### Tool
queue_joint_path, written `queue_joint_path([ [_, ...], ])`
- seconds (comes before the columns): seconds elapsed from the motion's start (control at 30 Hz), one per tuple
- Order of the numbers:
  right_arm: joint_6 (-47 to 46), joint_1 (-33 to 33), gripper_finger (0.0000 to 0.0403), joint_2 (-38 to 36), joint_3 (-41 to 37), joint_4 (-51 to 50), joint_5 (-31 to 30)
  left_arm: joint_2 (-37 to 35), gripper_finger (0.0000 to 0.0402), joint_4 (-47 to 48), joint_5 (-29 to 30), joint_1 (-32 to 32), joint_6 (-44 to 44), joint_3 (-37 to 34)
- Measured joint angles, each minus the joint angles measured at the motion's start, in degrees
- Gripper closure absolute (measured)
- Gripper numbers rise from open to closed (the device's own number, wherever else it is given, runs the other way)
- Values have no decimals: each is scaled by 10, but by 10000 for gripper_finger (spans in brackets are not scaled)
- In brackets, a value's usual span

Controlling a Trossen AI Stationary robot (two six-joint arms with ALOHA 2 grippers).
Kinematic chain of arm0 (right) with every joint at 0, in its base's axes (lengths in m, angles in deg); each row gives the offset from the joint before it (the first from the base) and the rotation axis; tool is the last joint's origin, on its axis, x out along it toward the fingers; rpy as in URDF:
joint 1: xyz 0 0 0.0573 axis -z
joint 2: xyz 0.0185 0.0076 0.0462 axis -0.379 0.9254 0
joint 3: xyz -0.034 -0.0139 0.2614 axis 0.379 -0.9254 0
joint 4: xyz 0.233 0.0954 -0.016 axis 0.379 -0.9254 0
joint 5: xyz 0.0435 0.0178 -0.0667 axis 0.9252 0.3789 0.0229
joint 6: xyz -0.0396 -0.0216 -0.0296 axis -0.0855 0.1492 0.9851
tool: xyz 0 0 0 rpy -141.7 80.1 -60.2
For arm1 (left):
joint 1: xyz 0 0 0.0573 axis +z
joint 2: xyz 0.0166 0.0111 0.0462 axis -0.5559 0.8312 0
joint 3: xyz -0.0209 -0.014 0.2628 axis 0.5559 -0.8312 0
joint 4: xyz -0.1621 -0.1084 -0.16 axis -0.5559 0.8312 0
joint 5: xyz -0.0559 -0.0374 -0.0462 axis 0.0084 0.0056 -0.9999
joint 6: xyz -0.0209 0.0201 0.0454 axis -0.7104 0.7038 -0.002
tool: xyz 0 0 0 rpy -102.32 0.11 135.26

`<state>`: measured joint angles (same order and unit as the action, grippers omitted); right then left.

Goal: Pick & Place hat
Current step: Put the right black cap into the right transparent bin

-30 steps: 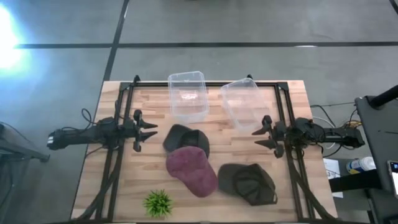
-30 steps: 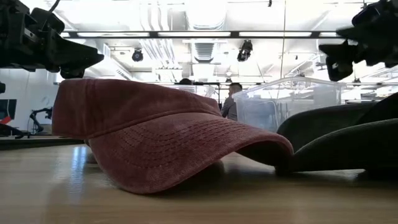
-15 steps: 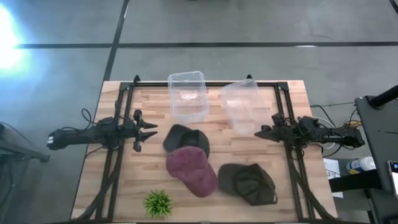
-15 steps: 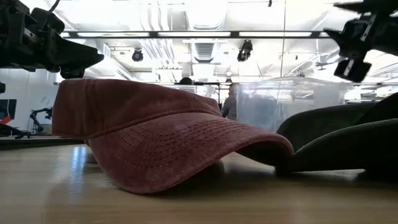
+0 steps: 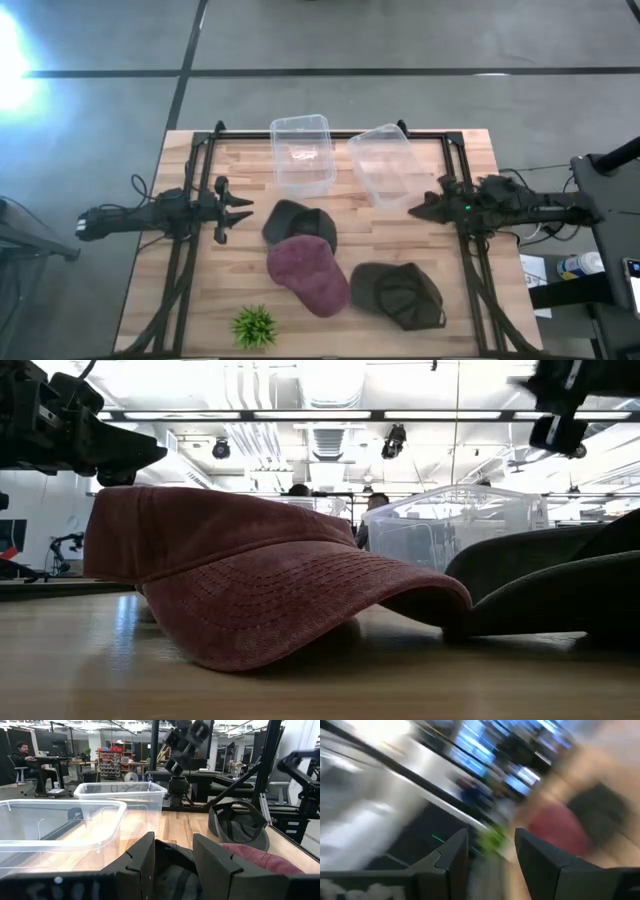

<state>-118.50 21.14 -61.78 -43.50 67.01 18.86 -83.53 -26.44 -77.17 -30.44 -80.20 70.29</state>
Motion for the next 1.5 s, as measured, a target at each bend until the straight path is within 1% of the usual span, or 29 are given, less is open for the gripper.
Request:
queue_joint_path([
  [0.1,54,-23,256,115,105,-213,0,0,274,0,0,0,0,0],
  [0.17,84,-42,258,191,168,-335,0,0,274,0,0,0,0,0],
  [0.23,102,-66,255,261,219,-420,-5,0,274,0,0,0,0,0],
  [0.3,123,-89,246,321,255,-463,-18,0,274,0,0,0,0,0],
  [0.4,140,-111,222,397,295,-463,-26,0,274,0,0,0,0,0],
  [0.53,176,-120,176,491,331,-464,-36,0,274,0,0,0,0,0],
  [0.67,232,-132,140,560,354,-464,-44,0,274,0,0,0,0,0],
  [0.77,250,-138,127,597,357,-464,-43,0,274,0,0,0,0,0],
  [0.9,253,-151,122,634,357,-444,-43,0,274,0,0,0,0,0],
  [1.1,243,-159,128,695,352,-392,-41,0,274,0,0,0,0,0],
  [1.27,226,-158,146,748,347,-365,-38,0,274,0,0,0,0,0],
  [1.37,212,-157,175,769,347,-354,-14,0,274,0,0,0,0,0],
  [1.5,201,-157,242,780,346,-336,15,0,274,0,0,0,0,0],
])
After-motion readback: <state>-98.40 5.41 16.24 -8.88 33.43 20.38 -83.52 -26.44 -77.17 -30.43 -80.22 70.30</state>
